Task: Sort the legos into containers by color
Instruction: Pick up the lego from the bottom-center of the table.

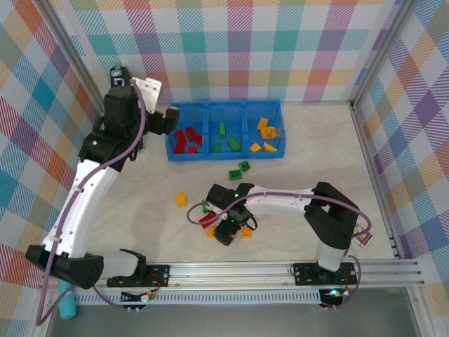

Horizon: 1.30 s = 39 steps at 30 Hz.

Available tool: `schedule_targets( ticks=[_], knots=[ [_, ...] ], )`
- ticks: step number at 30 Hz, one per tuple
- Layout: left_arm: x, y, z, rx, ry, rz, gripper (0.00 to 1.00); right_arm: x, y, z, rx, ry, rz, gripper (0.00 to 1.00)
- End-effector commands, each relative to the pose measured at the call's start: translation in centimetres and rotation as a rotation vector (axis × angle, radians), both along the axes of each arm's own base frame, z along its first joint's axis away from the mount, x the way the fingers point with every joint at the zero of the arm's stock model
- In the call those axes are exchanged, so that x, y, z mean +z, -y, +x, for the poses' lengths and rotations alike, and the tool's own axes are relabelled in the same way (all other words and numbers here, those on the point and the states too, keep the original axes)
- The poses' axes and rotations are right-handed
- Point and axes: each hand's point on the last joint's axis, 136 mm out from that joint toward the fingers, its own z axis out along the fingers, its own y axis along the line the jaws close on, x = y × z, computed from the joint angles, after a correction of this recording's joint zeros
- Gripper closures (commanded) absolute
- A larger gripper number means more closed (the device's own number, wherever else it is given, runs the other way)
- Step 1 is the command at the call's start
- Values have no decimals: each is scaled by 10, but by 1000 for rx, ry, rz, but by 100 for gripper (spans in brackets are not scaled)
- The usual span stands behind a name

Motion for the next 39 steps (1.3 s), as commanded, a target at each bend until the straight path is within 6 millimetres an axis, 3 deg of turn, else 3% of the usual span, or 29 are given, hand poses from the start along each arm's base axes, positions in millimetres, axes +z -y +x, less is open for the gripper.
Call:
schedule_targets(
  ticks=[1, 9, 17, 21, 24, 29, 35, 39],
  knots=[
    [6, -5, -3, 11, 44, 3, 6, -2, -5, 5, -18, 28, -24, 3],
    [8, -10, -8, 21, 66, 14, 4, -13, 2, 1, -21, 24, -93, 11],
    [7, -14, -12, 29, 82, 23, 3, -16, 8, 2, -15, 37, -133, 39],
    [0, -15, -18, 18, 81, 33, 1, -6, 8, 8, -4, 68, -138, 48],
    [-13, -15, -25, 7, 49, 43, 1, 12, 8, 17, -8, 94, -114, 51],
    [-40, -23, -43, 15, -18, 77, 2, 69, 2, 61, -77, 148, 29, 52],
    [-47, -25, -70, -27, -20, 72, 2, 154, -19, 148, -87, 297, 233, 51],
    [-47, -29, -84, -30, -30, 44, 1, 185, -46, 210, -55, 419, 297, 51]
  ],
)
